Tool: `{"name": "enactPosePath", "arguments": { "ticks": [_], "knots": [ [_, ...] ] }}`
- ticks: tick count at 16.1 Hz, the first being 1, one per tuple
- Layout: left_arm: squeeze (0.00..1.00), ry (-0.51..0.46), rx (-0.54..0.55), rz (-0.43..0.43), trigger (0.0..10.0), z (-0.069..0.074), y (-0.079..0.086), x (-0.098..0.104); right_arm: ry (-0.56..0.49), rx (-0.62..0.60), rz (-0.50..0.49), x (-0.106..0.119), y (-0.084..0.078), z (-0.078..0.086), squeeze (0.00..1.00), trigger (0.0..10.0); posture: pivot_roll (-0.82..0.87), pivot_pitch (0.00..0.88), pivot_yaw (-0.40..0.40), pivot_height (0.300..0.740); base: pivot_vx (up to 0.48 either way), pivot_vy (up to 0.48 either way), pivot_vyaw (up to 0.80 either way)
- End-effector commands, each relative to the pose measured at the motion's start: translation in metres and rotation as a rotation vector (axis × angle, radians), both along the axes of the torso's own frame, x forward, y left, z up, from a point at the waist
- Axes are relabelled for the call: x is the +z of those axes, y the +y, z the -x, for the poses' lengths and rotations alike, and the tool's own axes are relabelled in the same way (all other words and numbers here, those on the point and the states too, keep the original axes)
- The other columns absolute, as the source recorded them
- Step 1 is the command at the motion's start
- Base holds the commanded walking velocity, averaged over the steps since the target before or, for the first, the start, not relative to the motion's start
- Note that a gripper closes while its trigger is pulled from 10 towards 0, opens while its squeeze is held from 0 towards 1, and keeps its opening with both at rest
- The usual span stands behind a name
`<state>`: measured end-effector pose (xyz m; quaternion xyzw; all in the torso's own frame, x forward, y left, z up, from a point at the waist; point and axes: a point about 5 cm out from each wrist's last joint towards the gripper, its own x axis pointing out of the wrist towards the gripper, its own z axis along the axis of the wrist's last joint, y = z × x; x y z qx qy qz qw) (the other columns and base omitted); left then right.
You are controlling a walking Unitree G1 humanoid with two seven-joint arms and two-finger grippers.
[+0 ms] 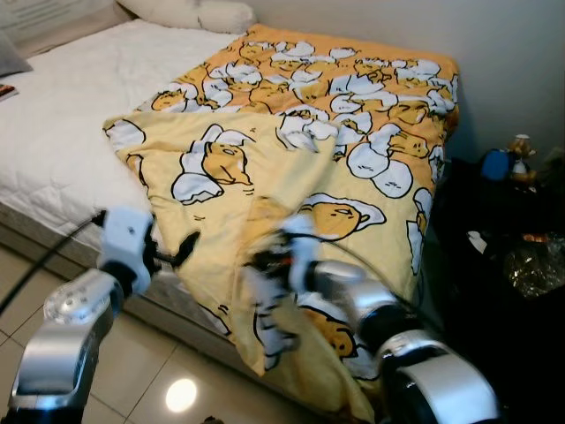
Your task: Clean up the room
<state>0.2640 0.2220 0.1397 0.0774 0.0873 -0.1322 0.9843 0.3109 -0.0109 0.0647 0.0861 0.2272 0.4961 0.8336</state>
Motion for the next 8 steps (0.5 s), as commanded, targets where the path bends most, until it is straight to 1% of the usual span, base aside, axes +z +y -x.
{"name": "enactPosePath", "arguments": {
  "ticks": [1,2,3,4,5,6,7,8],
  "knots": [
    [0.41,-0.020,0.023,0.001,10.0,0.000,0.004,0.004,-0.050,0.065,-0.049,0.016,0.019,0.000,0.00,0.0,0.01,0.000,0.018,0.740,0.000,0.000,0.00],
    [0.41,-0.028,0.018,0.010,10.0,0.000,0.003,0.006,-0.094,0.181,-0.060,0.022,0.042,0.012,0.00,0.0,0.01,0.000,0.018,0.740,0.000,0.000,0.00],
    [0.41,-0.021,0.006,0.009,10.0,0.001,0.002,0.006,-0.118,0.234,-0.051,0.022,0.050,0.019,0.00,0.0,0.01,0.000,0.018,0.740,0.000,0.000,0.00],
    [0.40,-0.014,-0.009,0.007,10.0,0.002,0.001,0.005,-0.136,0.279,-0.035,0.020,0.054,0.024,0.00,0.0,0.01,0.000,0.018,0.740,0.000,0.000,0.00],
    [0.39,-0.012,-0.012,0.007,10.0,0.002,0.000,0.005,-0.139,0.291,-0.031,0.020,0.055,0.026,0.00,0.0,0.01,0.000,0.018,0.740,0.000,0.000,0.00],
    [0.35,-0.008,-0.017,0.009,10.0,0.003,-0.001,0.004,-0.154,0.286,-0.009,0.017,0.053,0.026,0.00,1.0,0.02,0.000,0.015,0.740,0.000,0.000,0.00],
    [0.34,0.002,-0.024,0.008,10.0,0.004,-0.003,0.002,-0.145,0.264,0.014,0.014,0.049,0.024,0.00,10.0,0.02,0.000,0.017,0.740,0.000,0.000,0.00],
    [0.33,0.006,-0.028,0.006,10.0,0.004,-0.003,0.001,-0.140,0.260,0.031,0.013,0.047,0.023,0.60,10.0,0.01,0.000,0.018,0.740,0.000,0.000,0.00]
  ]
}}
